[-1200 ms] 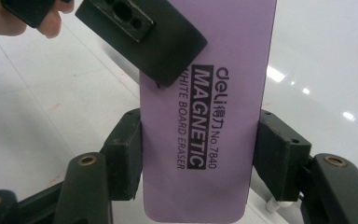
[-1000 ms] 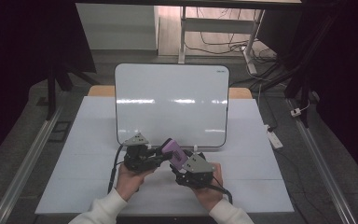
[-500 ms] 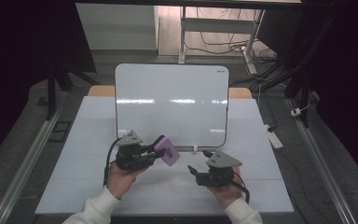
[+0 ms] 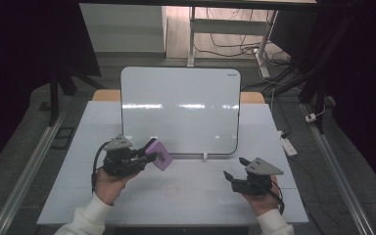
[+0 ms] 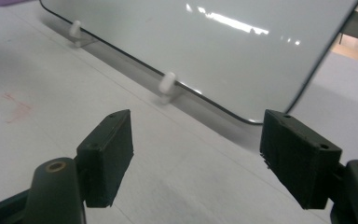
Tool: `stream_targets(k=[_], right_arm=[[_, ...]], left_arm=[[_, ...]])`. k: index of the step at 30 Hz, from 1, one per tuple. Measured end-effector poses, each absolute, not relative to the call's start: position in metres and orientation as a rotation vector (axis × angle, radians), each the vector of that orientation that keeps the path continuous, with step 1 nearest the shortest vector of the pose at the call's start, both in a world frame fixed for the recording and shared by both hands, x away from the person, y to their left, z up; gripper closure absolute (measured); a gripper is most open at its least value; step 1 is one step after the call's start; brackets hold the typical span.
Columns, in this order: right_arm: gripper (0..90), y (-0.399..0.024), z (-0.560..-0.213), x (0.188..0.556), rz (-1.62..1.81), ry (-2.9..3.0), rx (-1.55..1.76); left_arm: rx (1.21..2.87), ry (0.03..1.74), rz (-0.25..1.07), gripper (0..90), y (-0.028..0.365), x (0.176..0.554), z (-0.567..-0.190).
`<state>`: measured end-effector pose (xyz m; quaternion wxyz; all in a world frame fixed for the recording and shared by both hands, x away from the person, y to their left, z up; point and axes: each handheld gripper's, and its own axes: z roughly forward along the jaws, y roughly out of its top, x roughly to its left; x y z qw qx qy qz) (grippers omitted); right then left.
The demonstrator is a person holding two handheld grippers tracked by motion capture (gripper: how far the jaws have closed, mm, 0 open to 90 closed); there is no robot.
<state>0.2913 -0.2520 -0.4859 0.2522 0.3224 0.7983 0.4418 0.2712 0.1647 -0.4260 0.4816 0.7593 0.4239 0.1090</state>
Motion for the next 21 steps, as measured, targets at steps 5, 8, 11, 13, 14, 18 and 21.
stream_targets(k=[5,8,11,13,14,18,21], right_arm=[[25.5,-0.262,-0.486,0.29,1.18,2.149,0.889],[25.5,-0.266,-0.487,0.29,1.17,2.148,0.896],[25.6,-0.268,-0.487,0.29,1.166,2.146,0.905],[25.6,-0.27,-0.487,0.291,1.165,2.14,0.911],[25.6,-0.271,-0.487,0.291,1.163,2.14,0.913],[25.6,-0.273,-0.489,0.292,1.16,2.141,0.924],[25.6,-0.272,-0.489,0.293,1.155,2.141,0.925]], left_arm=[[1.862,1.068,0.293,64.1,0.18,0.27,-0.42],[1.855,1.082,0.3,64.0,0.187,0.271,-0.418],[1.867,1.094,0.31,64.1,0.191,0.273,-0.418],[1.884,1.104,0.312,64.0,0.193,0.274,-0.418],[1.893,1.11,0.311,64.0,0.194,0.275,-0.418],[1.935,1.131,0.32,64.0,0.202,0.276,-0.415],[1.948,1.154,0.323,64.0,0.208,0.276,-0.415]])
